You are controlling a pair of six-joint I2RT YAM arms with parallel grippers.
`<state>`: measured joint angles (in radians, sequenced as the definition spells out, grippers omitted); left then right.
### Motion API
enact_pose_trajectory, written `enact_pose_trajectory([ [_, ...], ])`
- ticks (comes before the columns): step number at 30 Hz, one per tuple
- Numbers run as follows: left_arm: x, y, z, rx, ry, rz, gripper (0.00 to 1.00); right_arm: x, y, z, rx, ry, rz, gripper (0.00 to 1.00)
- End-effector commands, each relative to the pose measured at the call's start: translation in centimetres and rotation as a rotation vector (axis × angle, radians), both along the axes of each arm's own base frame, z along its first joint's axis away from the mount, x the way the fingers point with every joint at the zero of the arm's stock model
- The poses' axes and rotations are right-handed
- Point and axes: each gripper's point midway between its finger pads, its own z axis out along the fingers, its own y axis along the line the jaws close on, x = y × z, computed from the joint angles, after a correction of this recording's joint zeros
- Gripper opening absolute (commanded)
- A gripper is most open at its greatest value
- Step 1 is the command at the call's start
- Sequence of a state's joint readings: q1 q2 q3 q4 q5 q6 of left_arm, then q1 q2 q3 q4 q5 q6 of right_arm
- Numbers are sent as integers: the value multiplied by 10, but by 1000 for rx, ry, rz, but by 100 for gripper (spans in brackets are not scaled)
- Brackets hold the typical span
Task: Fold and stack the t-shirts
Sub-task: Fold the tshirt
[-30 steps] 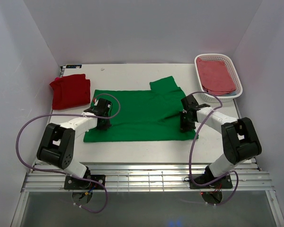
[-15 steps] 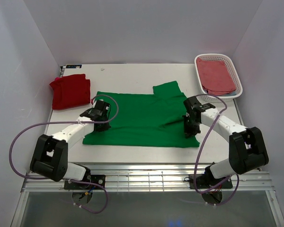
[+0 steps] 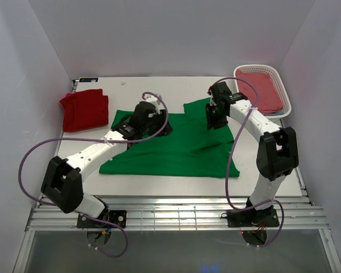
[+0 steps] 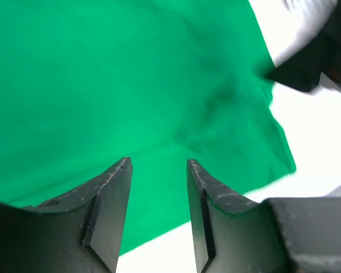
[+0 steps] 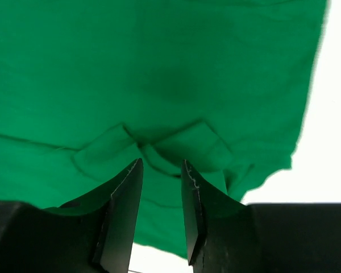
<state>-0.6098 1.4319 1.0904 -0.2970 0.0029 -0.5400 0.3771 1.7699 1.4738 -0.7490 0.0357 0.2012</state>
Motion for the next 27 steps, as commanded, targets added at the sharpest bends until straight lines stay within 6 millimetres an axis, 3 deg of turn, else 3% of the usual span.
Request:
enact_pose_trajectory([
  [1,-34,-72,-12,-62,54,-236,54,7,6,-20,-5,45,68,40],
  [2,-46,-98,-5,-71,38,-302,54,8,8,-24,8,54,77,40],
  [3,-51,-112,-25,-35,63,-333,54,9,7,-33,1,73,79,40],
  [5,-62,-134,-34,-14,68,-377,53,11,7,-39,2,72,93,40],
  [9,-65,-158,-51,-4,100,-394,51,14,6,-50,15,84,101,40],
  [16,-71,-150,-90,58,158,-384,48,9,14,-62,75,121,123,40],
  [27,-81,-140,-127,103,217,-376,47,-18,22,-84,136,239,156,38],
])
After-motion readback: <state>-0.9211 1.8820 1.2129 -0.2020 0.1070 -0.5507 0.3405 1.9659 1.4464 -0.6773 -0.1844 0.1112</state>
